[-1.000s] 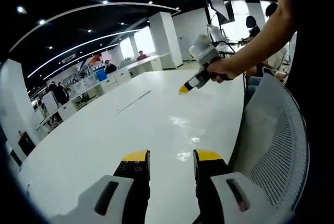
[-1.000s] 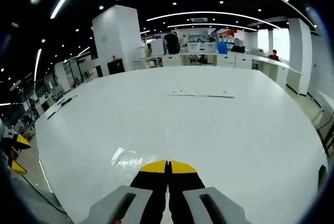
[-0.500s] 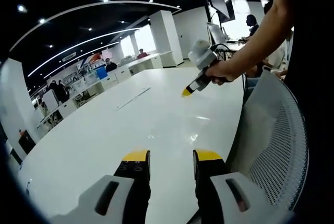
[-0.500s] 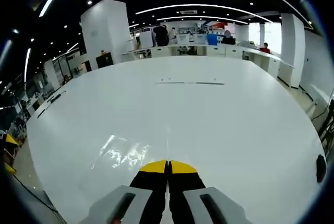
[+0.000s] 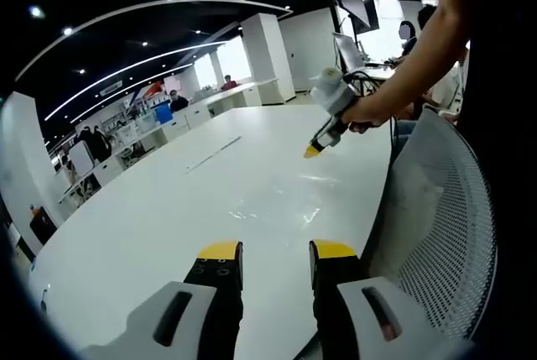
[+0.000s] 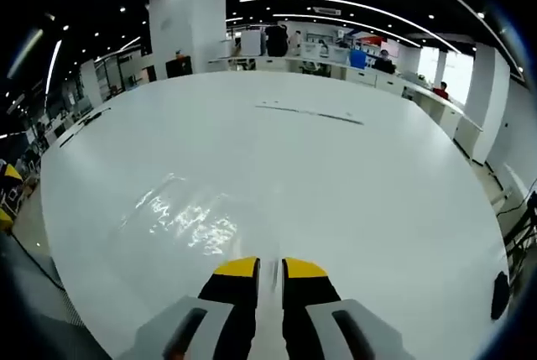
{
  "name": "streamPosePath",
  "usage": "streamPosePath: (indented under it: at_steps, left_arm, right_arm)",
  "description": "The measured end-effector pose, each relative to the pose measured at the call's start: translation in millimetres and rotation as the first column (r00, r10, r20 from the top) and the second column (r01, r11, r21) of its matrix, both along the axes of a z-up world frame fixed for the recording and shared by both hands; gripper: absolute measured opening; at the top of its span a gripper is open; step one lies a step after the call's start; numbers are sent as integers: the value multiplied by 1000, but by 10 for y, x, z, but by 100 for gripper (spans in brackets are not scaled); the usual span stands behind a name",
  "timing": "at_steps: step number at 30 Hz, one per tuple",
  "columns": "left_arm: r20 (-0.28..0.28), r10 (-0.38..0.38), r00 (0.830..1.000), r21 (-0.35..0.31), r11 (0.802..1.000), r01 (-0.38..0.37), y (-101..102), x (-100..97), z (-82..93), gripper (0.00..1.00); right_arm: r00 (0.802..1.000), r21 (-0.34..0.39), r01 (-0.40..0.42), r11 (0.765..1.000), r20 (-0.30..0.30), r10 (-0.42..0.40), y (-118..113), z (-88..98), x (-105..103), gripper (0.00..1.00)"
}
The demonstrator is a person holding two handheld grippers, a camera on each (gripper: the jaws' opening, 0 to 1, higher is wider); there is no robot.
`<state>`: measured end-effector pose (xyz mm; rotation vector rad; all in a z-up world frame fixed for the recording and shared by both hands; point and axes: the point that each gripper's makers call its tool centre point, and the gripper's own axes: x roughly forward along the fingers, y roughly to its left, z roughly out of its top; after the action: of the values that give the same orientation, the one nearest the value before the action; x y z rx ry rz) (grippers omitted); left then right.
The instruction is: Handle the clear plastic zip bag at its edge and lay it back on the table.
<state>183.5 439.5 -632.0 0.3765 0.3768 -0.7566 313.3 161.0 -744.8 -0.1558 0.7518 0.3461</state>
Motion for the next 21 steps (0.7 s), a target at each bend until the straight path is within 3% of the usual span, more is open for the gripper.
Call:
streamPosePath:
  at_steps: [2, 4, 10, 11, 21]
  left_arm:
    - [0, -1, 1000, 1, 1000, 1, 3, 0, 1, 29]
    - [1, -1, 1000, 3, 1000, 1, 7, 0, 2, 29]
    - [2, -5, 1000, 5, 1000, 5, 6, -2, 1, 29]
    - [0, -7, 1000, 7, 1000, 7, -94, -103, -85, 29]
    - [-1, -23, 1000, 14, 1000, 23, -135, -138, -110, 29]
  right_arm:
    - [1000, 6, 1, 1000, -9, -1, -22, -10, -29, 5]
    - [998, 70, 29, 997, -58, -25, -24, -44, -96, 0]
    - [997, 101, 41, 994, -73, -34, -29, -66, -205, 0]
    - [996, 110, 44, 993, -77, -35, -15, -65, -210, 0]
    - [995, 159, 78, 984, -70, -67, 99, -7, -148, 0]
